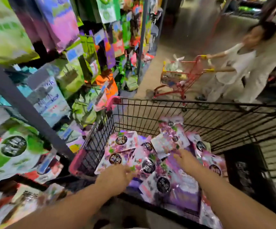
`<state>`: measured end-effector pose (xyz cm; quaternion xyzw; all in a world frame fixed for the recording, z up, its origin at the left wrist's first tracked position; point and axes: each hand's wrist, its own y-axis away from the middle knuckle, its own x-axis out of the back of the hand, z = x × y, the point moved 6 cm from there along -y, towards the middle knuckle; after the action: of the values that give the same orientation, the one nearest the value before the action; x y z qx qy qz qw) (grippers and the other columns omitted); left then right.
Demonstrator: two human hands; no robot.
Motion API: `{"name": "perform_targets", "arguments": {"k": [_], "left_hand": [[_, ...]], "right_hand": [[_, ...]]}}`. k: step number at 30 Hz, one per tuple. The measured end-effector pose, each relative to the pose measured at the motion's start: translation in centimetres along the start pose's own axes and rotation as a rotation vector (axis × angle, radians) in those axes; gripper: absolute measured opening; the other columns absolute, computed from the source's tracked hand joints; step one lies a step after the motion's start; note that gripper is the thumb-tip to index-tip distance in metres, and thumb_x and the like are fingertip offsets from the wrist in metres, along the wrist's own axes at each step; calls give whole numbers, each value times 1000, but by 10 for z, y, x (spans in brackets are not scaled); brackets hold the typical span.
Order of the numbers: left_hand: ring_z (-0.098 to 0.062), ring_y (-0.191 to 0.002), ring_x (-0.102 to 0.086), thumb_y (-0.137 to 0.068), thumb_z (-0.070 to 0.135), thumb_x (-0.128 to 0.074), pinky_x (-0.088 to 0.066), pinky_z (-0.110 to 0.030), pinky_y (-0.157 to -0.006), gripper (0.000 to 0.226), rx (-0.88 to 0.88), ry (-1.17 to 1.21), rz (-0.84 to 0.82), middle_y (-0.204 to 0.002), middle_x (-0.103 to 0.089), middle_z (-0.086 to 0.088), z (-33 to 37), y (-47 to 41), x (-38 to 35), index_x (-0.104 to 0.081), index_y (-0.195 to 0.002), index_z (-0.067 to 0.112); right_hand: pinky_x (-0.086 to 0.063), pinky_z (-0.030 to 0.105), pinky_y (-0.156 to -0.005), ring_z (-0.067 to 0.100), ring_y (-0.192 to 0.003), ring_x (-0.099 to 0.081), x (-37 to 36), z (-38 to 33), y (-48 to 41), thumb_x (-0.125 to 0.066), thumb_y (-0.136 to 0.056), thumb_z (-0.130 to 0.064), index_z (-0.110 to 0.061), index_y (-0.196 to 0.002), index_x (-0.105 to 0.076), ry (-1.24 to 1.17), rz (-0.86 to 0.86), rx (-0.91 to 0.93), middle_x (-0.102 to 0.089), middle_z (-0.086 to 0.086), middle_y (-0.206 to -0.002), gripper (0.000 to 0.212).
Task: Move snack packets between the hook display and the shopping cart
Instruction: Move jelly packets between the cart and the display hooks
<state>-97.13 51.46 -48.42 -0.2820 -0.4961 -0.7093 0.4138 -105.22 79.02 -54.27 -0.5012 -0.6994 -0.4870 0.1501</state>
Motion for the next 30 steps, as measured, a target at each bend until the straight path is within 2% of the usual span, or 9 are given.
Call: {"name": "perform_targets", "arguments": {"k": [4,7,11,15,19,22,25,27,30], "left_hand": [[-24,-112,-57,-93,60,-33,-44,-33,-91,44,116,46,-82,-118,-64,0,-14,-15,-5,-59,-113,31],[-23,-103,-61,-79,76,-19,-47,-36,-92,69,158,54,-101,-110,-66,1,-21,-25,-16,-62,-107,30],[-20,-115,-55,-61,85,1,-44,-38,-97,93,150,-61,-175,-126,-59,8,-24,-27,-23,-55,-120,41],[-20,-111,-57,-82,79,-19,-45,-37,-95,63,198,-75,-175,-118,-62,9,-22,-26,-22,-58,-111,39],[-20,-103,-59,-87,73,-25,-47,-36,-92,50,189,-116,-172,-112,-65,6,-19,-26,-22,-59,-99,38],[-16,-114,-55,-90,70,-27,-44,-35,-97,48,200,-136,-206,-130,-57,14,-17,-25,-22,-57,-114,42],[-15,-109,-57,-86,76,-28,-46,-32,-92,55,226,-124,-190,-122,-62,15,-19,-24,-23,-55,-120,42],[-15,-95,-59,-81,80,-28,-47,-31,-85,56,226,-119,-184,-103,-66,14,-22,-24,-26,-59,-109,42],[-14,-83,-60,-78,81,-29,-48,-32,-80,55,215,-81,-179,-88,-63,12,-24,-25,-28,-60,-88,37]], "right_hand": [[-47,33,-72,28,-91,-60,5,56,-2,-43,-101,-38,-9,-138,-47,-28,5,-177,-58,15,-124,47],[-43,30,-92,33,-116,-56,6,74,9,-22,-97,-62,-3,-139,-47,82,-36,-205,-53,21,-134,76],[-43,32,-91,36,-120,-54,2,109,4,-48,-100,-28,-1,-133,-50,71,-22,-362,-55,23,-134,42],[-43,29,-89,33,-121,-54,-5,135,12,-49,-100,-34,0,-134,-48,66,-38,-414,-53,21,-135,48],[-49,35,-91,28,-99,-60,-8,158,17,-51,-99,-26,0,-103,-62,16,-68,-445,-61,23,-109,28],[-44,34,-97,28,-111,-58,-8,167,24,-47,-101,-21,7,-123,-59,-13,-79,-460,-60,22,-125,37],[-46,33,-88,31,-105,-60,-8,178,31,-48,-100,-24,-3,-119,-64,-32,-3,-491,-62,22,-123,33],[-45,30,-83,31,-100,-58,-10,188,36,-50,-97,-22,-9,-124,-61,-37,26,-544,-61,21,-123,32],[-45,33,-94,36,-117,-55,-12,201,45,-49,-96,-20,-14,-138,-47,-40,69,-628,-53,22,-134,42]]}}
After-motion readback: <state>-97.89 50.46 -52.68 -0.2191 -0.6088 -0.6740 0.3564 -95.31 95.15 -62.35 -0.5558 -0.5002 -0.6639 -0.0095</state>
